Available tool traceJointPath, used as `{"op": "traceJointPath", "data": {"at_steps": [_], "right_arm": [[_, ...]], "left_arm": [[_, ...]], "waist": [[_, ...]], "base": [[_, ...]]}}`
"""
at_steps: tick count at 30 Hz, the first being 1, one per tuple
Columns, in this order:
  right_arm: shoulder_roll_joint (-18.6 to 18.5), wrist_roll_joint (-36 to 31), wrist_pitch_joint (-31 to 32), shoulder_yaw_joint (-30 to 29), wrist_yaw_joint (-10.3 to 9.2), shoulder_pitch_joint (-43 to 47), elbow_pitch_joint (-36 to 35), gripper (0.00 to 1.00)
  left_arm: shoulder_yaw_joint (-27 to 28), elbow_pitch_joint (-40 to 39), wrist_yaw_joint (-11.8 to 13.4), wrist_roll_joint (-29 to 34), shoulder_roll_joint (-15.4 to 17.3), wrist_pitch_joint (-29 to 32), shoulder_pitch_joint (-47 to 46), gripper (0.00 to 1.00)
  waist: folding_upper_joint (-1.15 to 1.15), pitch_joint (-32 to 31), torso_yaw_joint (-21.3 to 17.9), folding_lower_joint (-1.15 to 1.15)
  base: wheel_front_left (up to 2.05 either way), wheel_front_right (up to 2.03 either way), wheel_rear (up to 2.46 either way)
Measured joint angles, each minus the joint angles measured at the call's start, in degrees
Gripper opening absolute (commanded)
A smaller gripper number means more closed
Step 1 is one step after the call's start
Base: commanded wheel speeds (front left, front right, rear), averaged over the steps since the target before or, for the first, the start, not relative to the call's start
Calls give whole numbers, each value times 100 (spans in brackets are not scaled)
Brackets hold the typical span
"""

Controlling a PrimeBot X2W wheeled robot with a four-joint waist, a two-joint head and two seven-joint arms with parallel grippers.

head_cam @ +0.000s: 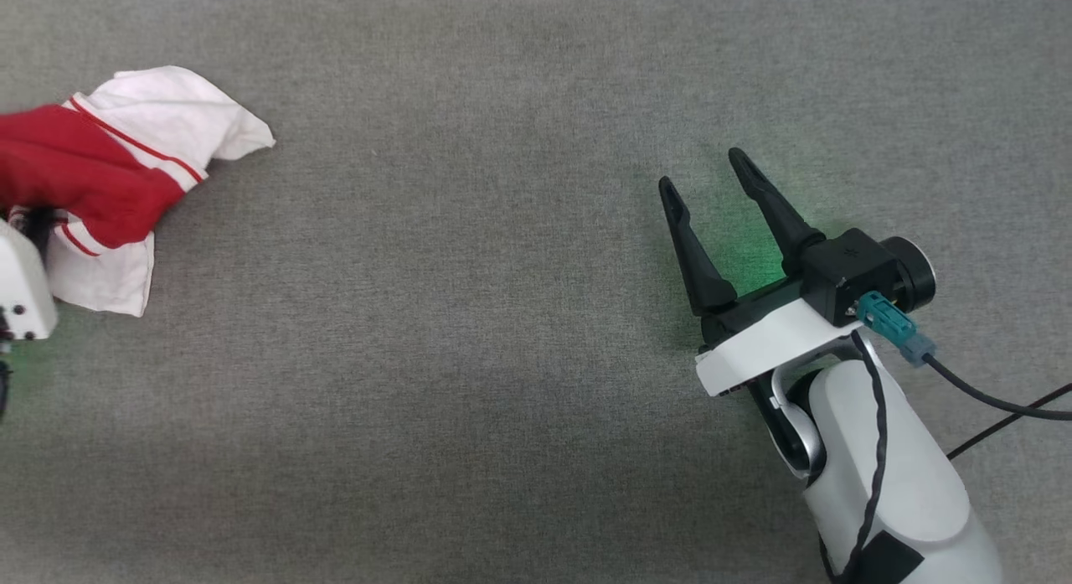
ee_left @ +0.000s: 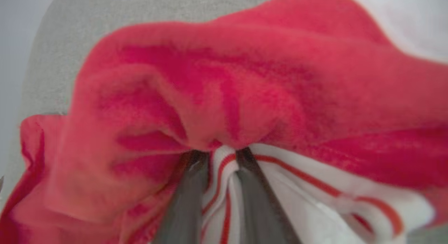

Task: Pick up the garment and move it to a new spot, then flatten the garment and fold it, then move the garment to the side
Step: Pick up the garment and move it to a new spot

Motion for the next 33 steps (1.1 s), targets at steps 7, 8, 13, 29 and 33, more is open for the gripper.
{"op": "traceJointPath", "data": {"at_steps": [7, 8, 13, 29, 33], "right_arm": [[9, 162, 0, -42, 0, 61, 18, 100], [7, 199, 0, -53, 0, 101, 10, 100], [12, 366, 0, -75, 0, 266, -40, 100], [4, 1439, -3, -417, 0, 647, -535, 100], [5, 1718, -8, -495, 0, 773, -579, 100]], "left_arm": [[-356, -135, -2, -91, -107, -789, -279, 0], [-398, -209, -2, -101, -116, -862, -350, 0], [-638, -825, -2, -264, -166, -1051, -567, 0], [-1633, -3073, -2, -706, -1178, -627, -1171, 0], [-1954, -2941, -2, -746, -1162, -452, -1155, 0]], "waist": [[0, -375, -4, 0], [0, -442, -11, 0], [0, -722, -130, 0], [0, -736, -1757, 0], [0, -638, -2252, 0]], "base": [[0, 0, 0], [0, 0, 0], [0, 0, 0], [0, 0, 0], [0, 0, 0]]}}
